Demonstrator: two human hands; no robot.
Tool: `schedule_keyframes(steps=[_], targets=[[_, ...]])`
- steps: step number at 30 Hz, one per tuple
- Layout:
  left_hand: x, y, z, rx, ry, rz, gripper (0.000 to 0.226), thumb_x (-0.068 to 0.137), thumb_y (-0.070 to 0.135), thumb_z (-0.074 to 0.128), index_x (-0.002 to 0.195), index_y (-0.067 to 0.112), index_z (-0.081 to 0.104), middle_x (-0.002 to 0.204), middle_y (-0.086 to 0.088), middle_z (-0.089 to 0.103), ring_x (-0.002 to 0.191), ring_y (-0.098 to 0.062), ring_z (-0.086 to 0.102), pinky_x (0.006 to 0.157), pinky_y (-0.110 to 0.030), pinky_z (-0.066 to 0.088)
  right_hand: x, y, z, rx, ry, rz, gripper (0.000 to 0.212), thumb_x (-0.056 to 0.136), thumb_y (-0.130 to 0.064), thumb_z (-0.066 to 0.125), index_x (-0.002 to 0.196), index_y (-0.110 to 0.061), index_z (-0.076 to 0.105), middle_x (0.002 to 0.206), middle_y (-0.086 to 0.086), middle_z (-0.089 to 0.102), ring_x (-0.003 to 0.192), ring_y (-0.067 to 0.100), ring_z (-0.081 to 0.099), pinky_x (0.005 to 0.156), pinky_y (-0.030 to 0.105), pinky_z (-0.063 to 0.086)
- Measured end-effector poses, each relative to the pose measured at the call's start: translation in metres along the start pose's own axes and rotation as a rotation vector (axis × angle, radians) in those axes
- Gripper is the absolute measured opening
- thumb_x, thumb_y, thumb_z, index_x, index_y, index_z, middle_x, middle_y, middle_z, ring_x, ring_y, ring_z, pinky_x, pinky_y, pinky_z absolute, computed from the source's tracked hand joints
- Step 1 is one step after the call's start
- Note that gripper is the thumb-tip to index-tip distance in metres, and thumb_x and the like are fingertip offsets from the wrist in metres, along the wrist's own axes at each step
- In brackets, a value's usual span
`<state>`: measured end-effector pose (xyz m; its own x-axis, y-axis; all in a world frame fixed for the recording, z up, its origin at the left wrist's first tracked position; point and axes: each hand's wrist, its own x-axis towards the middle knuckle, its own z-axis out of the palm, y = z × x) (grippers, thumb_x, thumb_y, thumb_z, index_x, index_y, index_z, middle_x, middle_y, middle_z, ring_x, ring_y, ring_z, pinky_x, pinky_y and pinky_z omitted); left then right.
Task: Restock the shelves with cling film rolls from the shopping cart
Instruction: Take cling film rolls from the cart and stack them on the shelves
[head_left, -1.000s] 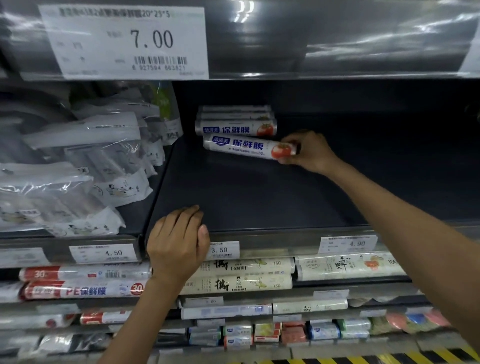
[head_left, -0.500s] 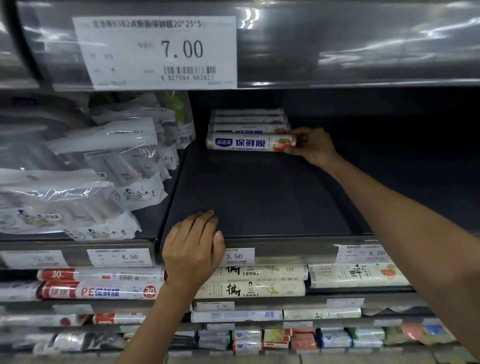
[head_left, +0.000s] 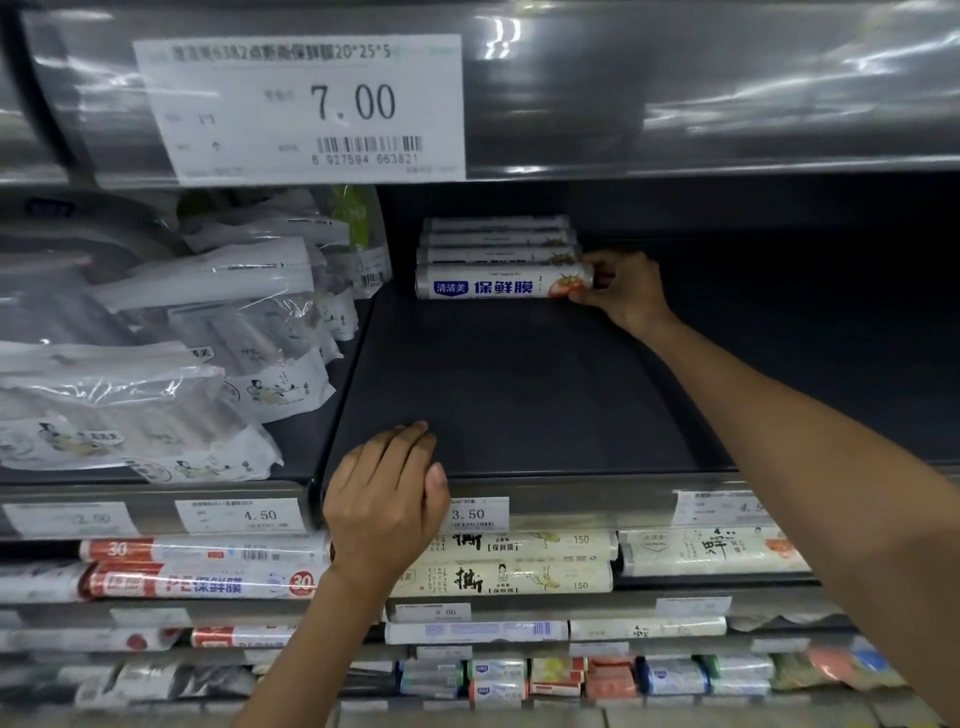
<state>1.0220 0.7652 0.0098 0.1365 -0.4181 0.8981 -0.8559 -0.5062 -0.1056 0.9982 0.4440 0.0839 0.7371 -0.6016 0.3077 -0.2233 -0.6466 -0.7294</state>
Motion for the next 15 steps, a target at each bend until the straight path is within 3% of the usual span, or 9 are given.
schedule_keyframes(steps=[6, 10, 12, 15], targets=[[0.006, 0.002, -0.006, -0.019, -0.083, -0.026, 0.039, 0.095, 0.018, 0.037, 0.085, 0.003, 0.071, 0.092, -0.008, 0.072, 0.077, -0.023, 0.067, 0.071, -0.031, 0.045, -0.013, -0.006, -0.008, 0.035, 0.026, 0.094, 0.066, 0.073, -0.009, 0.080, 0.131, -0.003, 0.050, 0.123, 0.011, 0.059, 0.106, 0.016, 0.057, 0.095, 0.024, 0.046], [0.019, 0.007, -0.029, -0.130, -0.322, -0.138, 0.037, 0.096, 0.020, 0.038, 0.093, 0.000, 0.068, 0.101, -0.012, 0.069, 0.087, -0.027, 0.065, 0.080, -0.032, 0.043, -0.076, -0.024, -0.054, 0.042, 0.171, 0.109, 0.045, 0.079, -0.008, 0.073, 0.121, -0.002, 0.058, 0.115, 0.012, 0.062, 0.097, 0.015, 0.059, 0.080, 0.010, 0.045], [0.028, 0.018, -0.048, -0.265, -0.448, -0.262, 0.038, 0.096, 0.023, 0.036, 0.100, -0.001, 0.065, 0.111, -0.014, 0.065, 0.099, -0.029, 0.061, 0.091, -0.032, 0.039, -0.137, -0.030, -0.083, 0.033, 0.257, 0.096, 0.034, 0.082, -0.004, 0.069, 0.115, -0.001, 0.062, 0.106, 0.010, 0.064, 0.093, 0.020, 0.063, 0.079, 0.011, 0.046], [0.039, 0.056, -0.077, -0.484, -0.543, -0.354, 0.040, 0.095, 0.028, 0.034, 0.109, 0.002, 0.062, 0.119, -0.011, 0.061, 0.109, -0.021, 0.053, 0.098, -0.028, 0.034, -0.255, -0.032, -0.120, 0.037, 0.267, 0.229, 0.028, 0.087, -0.006, 0.064, 0.115, -0.008, 0.063, 0.104, -0.002, 0.061, 0.092, 0.010, 0.062, 0.082, 0.009, 0.046]])
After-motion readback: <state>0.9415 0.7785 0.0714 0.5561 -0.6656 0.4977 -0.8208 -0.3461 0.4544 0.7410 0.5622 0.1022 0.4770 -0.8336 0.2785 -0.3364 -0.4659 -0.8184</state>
